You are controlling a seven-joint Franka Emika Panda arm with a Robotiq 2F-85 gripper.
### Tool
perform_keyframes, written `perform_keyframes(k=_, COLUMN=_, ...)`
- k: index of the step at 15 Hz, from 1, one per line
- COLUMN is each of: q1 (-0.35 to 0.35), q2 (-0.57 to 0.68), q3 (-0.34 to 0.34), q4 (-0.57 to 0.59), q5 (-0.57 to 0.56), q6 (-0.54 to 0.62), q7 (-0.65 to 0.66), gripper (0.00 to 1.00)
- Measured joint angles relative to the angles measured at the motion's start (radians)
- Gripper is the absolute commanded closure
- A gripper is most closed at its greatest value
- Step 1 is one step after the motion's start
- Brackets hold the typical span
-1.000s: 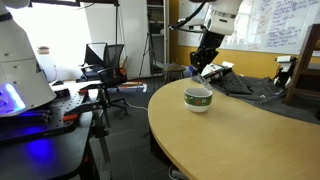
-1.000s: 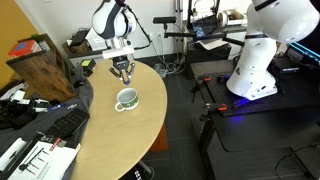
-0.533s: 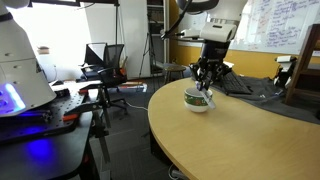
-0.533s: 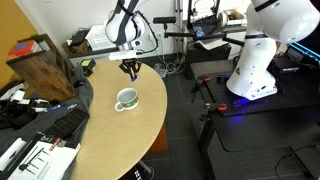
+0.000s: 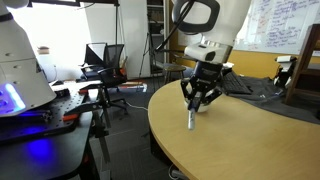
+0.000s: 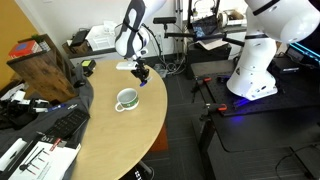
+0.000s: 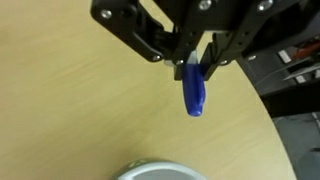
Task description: Put the marker on the table
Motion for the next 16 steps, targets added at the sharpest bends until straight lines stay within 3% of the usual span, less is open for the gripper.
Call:
perform_keyframes(k=1, q1=0.005, q2=0.02, q3=0.0, q4=0.0, q5=0.0, q6=0.0, q7=0.057, gripper=0.94)
perform_keyframes(k=2, q1=0.006, q2=0.038, q3=0.001, q4=0.001, q5=0.0, q6=-0.005, q7=0.108, gripper=0.86)
perform_keyframes(k=3, q1=0.004, q2=0.053, q3=0.003, q4=0.002, q5=0.004, q6=-0.017, q7=0.148, gripper=0.52)
perform_keyframes(k=5, q1=0.0, q2=0.07, q3=0.01, q4=0.004, q5=0.012, q6=-0.036, q7=0.216, gripper=0.45)
perform_keyframes(k=10, q1=-0.036, q2=0.059, q3=0.048, q4=0.016, q5=0.068, q6=-0.038, q7=0.239, gripper=0.07)
perform_keyframes(k=12, q1=-0.037, q2=0.015, q3=0.051, q4=0.0, q5=0.067, q6=0.003, q7=0.216, gripper=0.0)
perform_keyframes(k=16, q1=0.001, q2=-0.18, q3=0.05, q4=-0.122, q5=-0.025, q6=0.047, q7=0.135, gripper=0.0)
